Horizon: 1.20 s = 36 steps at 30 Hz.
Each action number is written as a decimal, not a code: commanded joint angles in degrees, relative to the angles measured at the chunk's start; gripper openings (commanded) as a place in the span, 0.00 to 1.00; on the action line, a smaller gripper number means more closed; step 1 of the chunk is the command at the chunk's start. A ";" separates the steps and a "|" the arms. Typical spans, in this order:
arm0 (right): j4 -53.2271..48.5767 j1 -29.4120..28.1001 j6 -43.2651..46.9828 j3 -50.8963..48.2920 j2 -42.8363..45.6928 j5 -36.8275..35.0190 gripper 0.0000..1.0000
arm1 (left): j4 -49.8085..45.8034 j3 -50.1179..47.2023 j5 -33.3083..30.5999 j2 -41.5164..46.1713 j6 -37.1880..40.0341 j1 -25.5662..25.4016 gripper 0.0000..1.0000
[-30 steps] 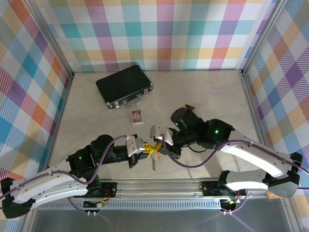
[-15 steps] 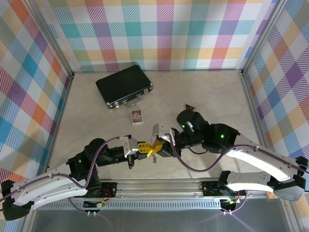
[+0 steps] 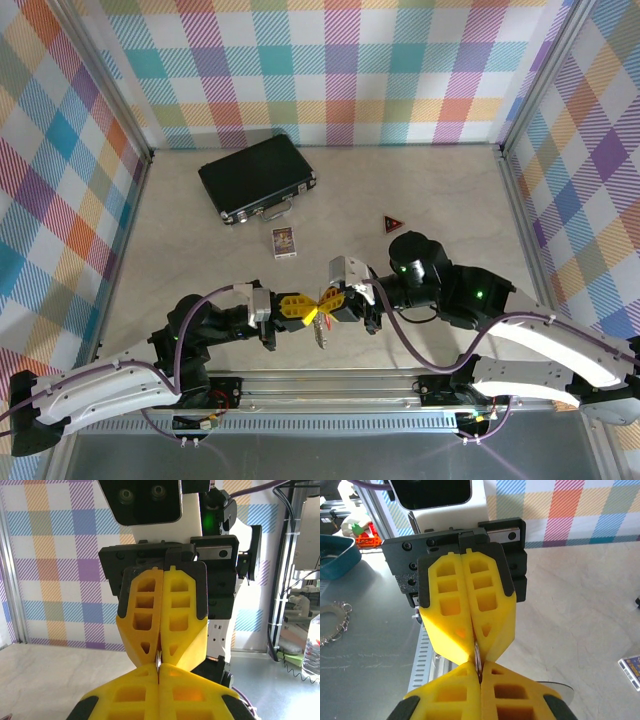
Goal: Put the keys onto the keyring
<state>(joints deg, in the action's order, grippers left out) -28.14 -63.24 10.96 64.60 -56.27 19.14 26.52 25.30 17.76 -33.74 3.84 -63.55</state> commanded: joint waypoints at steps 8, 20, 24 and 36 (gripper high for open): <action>-7.33 -0.06 4.26 5.49 -4.03 -5.85 0.00 | -21.66 8.29 -6.28 2.16 7.64 -0.26 0.07; -14.90 -3.45 7.22 10.41 -10.29 -10.38 0.00 | -33.87 14.55 -8.66 -2.25 11.81 -0.28 0.16; -14.28 -4.07 7.57 10.75 -10.45 -9.78 0.00 | -32.02 13.49 -8.18 -1.42 11.73 -0.26 0.09; -5.45 -4.34 3.60 5.62 -4.55 -7.65 0.09 | -15.96 7.78 -1.32 5.68 7.52 -0.29 0.00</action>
<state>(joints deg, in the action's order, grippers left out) -36.38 -67.48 16.38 71.99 -63.07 10.28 0.12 34.76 12.75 -30.04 13.56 -63.57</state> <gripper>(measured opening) 0.089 0.059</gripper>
